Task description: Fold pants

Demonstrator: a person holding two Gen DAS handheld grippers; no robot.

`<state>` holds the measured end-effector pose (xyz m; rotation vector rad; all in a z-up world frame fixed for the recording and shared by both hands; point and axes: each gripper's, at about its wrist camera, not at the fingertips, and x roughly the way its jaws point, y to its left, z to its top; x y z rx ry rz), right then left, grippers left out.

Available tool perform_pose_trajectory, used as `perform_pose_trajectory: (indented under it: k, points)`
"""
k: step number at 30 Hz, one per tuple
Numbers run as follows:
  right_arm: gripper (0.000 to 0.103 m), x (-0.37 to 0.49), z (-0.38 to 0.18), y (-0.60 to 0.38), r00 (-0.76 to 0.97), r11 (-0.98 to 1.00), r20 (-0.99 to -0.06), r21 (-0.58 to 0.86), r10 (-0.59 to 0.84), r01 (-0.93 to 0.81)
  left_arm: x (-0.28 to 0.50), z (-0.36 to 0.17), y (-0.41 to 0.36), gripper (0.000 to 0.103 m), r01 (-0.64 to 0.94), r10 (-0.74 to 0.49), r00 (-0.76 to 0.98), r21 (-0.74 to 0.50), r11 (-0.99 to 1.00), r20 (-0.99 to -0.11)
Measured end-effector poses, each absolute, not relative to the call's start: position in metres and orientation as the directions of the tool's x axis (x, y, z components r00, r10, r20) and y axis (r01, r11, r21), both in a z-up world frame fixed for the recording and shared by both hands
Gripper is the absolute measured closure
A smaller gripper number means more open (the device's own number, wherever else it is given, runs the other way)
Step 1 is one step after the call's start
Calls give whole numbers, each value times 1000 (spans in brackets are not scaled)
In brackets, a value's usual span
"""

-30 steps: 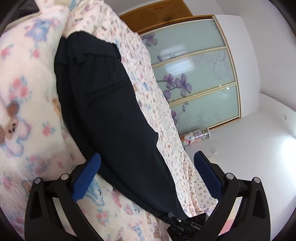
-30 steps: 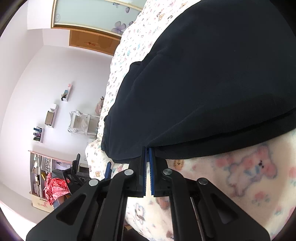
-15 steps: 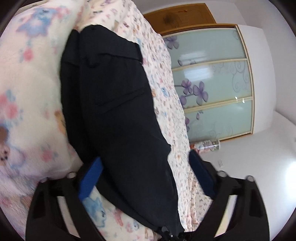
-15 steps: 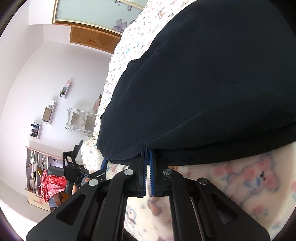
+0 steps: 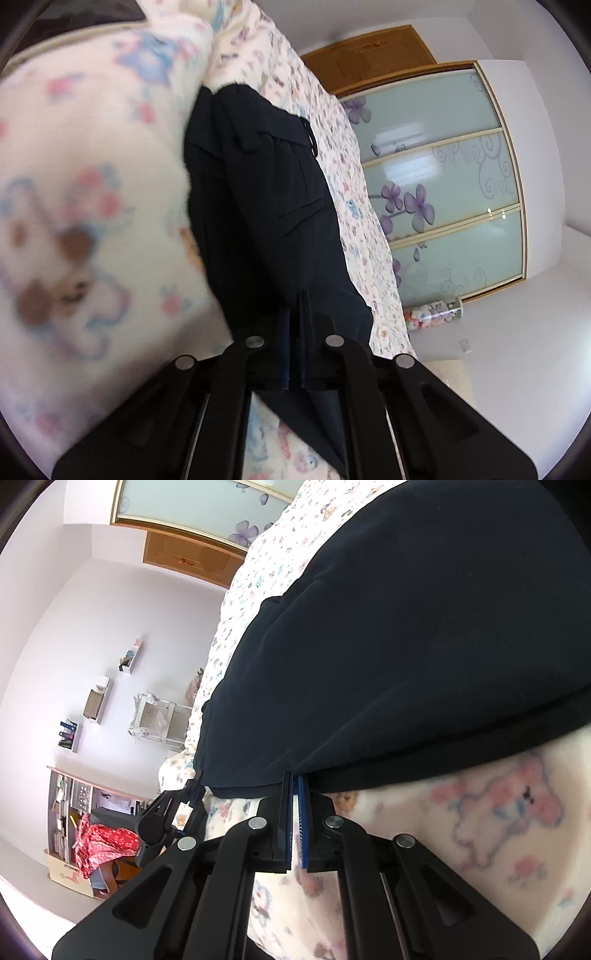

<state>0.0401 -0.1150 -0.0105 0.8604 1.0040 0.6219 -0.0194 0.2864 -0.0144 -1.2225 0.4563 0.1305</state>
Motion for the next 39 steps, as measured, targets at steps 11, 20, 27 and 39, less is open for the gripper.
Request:
perform_pose_trajectory:
  k: [11,20,27,39]
  points:
    - [98,24,19,-150,485,596,-459,784,744,-173,-54,20,273,34,-360,58,922,-791,494,-384]
    - [101,60,-25,-242,552,610,-573,780,606,139,-6,10,238,5,-459,73,796,-521,719,-601]
    - [28,0,38,-376,814,592,-506,760,284,266,-2,10,230,2,-451,96,787,-463,763,-609]
    - [66,-29,-4,-509,780,364,-625,733,29,575,-6,7,225,2,-441,96,797,-465,767,-597]
